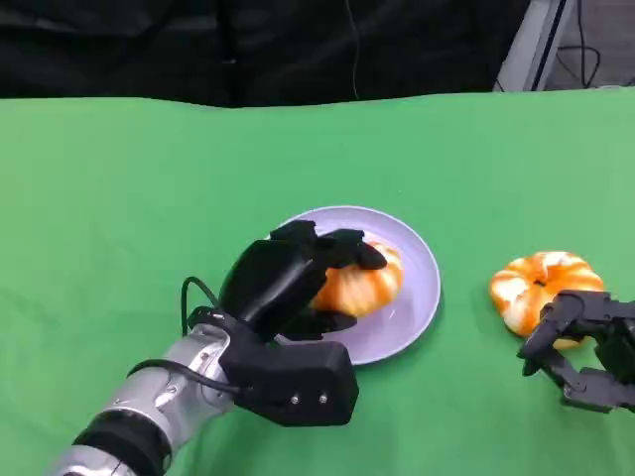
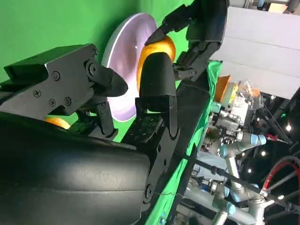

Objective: Grasp the bread from the table and place it into the plate.

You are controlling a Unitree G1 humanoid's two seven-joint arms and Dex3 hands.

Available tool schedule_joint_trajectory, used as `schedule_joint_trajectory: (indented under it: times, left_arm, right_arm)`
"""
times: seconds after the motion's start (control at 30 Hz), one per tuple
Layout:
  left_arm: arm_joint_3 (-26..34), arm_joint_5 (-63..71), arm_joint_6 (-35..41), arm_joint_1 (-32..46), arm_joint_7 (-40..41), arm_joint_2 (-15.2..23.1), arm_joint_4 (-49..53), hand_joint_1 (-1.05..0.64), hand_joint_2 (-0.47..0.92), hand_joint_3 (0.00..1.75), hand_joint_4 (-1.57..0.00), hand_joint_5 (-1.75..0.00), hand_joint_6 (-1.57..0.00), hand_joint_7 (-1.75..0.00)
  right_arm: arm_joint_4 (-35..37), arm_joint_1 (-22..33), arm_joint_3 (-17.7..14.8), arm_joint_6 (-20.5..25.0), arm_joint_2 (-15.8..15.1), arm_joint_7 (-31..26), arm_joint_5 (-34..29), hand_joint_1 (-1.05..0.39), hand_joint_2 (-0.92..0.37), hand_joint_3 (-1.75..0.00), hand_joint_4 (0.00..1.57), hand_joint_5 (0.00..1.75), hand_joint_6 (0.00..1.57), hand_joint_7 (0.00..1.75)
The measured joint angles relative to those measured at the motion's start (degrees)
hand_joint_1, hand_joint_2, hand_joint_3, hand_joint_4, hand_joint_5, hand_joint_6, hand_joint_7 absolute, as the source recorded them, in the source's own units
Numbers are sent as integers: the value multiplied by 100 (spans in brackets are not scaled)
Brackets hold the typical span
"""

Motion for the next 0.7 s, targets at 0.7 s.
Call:
schedule_joint_trajectory:
  times: [0.7]
  left_arm:
    - [-199,84,182,-58,3,41,62,-38,92,10,-77,-3,-77,0]
  right_arm:
    - [0,0,19,1,2,-9,41,12,-70,-81,86,139,93,98]
